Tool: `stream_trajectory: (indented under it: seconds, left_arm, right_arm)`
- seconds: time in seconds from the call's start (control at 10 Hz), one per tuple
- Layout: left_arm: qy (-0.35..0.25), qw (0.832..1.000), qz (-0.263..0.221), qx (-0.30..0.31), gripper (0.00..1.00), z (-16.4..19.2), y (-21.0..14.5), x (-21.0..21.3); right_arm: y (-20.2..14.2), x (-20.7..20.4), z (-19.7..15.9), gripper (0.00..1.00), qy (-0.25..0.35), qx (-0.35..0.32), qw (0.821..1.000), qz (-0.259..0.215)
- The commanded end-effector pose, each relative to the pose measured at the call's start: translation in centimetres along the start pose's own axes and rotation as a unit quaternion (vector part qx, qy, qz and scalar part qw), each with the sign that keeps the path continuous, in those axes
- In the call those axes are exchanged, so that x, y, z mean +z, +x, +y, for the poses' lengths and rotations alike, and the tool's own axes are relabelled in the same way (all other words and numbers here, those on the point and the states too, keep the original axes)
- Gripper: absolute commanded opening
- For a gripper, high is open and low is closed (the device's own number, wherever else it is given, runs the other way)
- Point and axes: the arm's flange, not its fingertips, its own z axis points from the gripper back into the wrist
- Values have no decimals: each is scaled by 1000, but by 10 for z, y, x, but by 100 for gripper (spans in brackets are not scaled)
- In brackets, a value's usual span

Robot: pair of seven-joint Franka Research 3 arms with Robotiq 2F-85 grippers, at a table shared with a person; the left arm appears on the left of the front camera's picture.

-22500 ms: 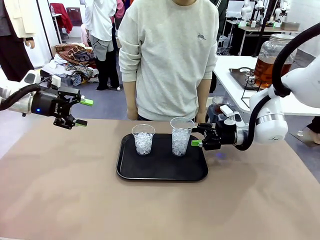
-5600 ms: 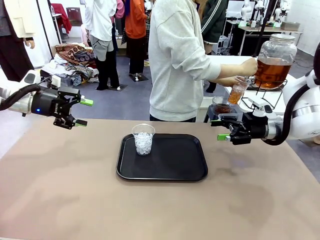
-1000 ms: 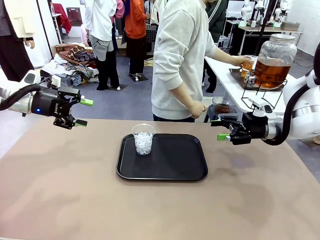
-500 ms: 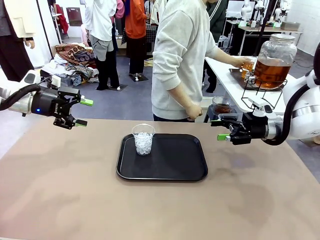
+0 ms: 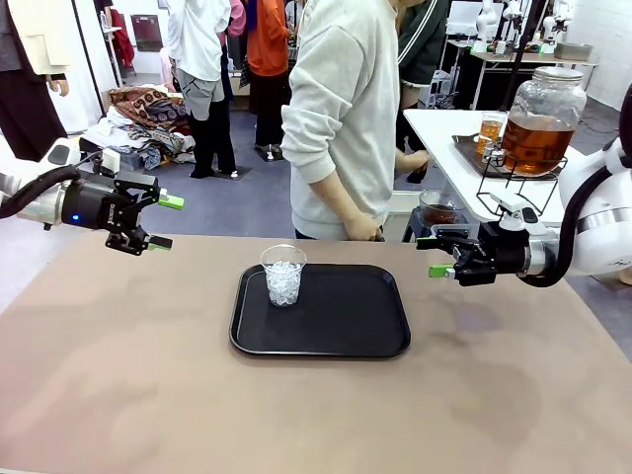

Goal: Pour the drink into the iced cup.
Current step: Pick up the iced cup indicated by the human and present it to them.

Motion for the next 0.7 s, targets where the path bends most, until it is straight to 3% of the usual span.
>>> stream_trajectory:
  seconds: [0.0, 0.6]
  left_arm:
    - [0, 1000, -1, -1, 100, 0, 0, 0]
    - [0, 1000, -1, -1, 100, 0, 0, 0]
  right_arm:
    - [3, -2, -3, 100, -2, -1, 1000, 1]
    - [3, -2, -3, 100, -2, -1, 1000, 1]
